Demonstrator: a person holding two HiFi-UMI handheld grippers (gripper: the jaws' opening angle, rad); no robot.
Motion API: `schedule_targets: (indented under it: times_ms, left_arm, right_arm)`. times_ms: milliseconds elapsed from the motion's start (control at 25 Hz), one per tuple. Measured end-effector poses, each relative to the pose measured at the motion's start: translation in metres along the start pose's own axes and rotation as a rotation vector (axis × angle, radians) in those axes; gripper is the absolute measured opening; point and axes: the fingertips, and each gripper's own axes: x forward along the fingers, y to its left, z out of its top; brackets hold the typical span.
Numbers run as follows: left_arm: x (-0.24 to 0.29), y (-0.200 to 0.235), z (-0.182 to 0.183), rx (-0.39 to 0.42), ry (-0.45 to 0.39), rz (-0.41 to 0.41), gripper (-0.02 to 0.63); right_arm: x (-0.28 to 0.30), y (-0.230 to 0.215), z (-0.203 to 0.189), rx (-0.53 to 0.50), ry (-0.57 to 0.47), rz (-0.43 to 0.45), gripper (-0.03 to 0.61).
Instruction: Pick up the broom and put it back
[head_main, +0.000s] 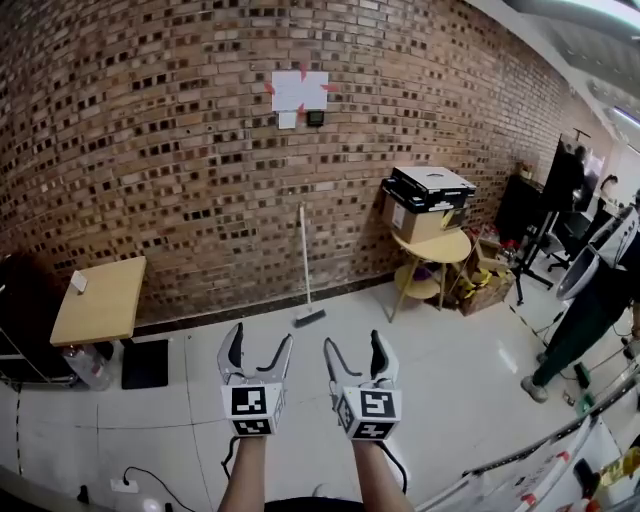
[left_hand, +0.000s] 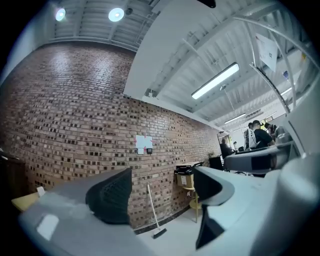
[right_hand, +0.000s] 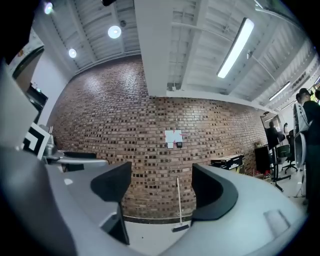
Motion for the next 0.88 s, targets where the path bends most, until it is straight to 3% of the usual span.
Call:
schedule_targets:
  times_ms: [200,360,560,680,880]
  left_arm:
    - [0.038,-0.012,-0.007,0.01,0.037,-0.024,0.388]
    - [0.071,-0.001,-0.011,0.014,0.068,-0.014,0.388]
    - [0.122,-0.018,-0.044,0.001,0.097,-0.079,0.388]
    - [0.165,-0.015,-0.061,-0.019,0.097,-0.107,0.388]
    - [0.256,0.03,-0.074,-0.046,0.078,-0.08,0.388]
  right_arm:
    - [0.026,-0.043,-0.027,0.087,0.045,-0.017,0.379]
    - [0.052,-0.052,-0.028,0.09,0.057,-0.008,0.374]
    - [0.085,-0.079,-0.062,0.1,0.088,-0.025,0.348]
    - [0.122,-0.1,-0.077,0.089,0.102,-0.047,0.347]
    - [0.223,-0.11,-0.082,0.05,0.104,-0.016,0.344]
